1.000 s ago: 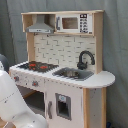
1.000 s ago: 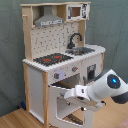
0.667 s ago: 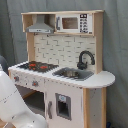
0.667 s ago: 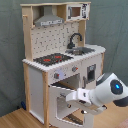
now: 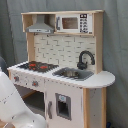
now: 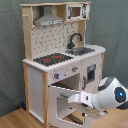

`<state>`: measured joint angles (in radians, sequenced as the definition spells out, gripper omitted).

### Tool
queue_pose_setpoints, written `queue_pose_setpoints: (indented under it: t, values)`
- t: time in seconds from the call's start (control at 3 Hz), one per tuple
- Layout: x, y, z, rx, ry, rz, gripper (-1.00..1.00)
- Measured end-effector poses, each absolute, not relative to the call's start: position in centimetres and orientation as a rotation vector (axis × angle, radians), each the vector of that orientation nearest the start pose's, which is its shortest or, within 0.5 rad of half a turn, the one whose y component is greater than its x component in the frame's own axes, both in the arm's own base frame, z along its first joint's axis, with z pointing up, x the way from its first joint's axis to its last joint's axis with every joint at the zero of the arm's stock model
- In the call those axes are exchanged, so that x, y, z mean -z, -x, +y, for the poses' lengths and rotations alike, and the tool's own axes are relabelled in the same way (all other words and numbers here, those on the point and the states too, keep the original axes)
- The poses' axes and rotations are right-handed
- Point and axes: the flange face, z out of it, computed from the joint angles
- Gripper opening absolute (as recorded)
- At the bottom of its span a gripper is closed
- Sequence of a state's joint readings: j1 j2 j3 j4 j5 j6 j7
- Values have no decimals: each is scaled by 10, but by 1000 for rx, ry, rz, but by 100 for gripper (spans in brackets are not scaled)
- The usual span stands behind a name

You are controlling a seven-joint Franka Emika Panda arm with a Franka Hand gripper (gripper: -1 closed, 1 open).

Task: Play with the kitchen

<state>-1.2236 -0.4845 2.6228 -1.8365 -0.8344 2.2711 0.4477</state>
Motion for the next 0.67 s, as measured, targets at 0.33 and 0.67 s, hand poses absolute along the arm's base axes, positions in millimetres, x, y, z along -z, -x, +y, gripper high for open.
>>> queue_pose_setpoints:
  t: [0.33, 0.67]
  values:
    - [-299, -107, 633, -911, -1767, 1679, 100]
    - [-287, -107, 625, -940, -1796, 1627, 100]
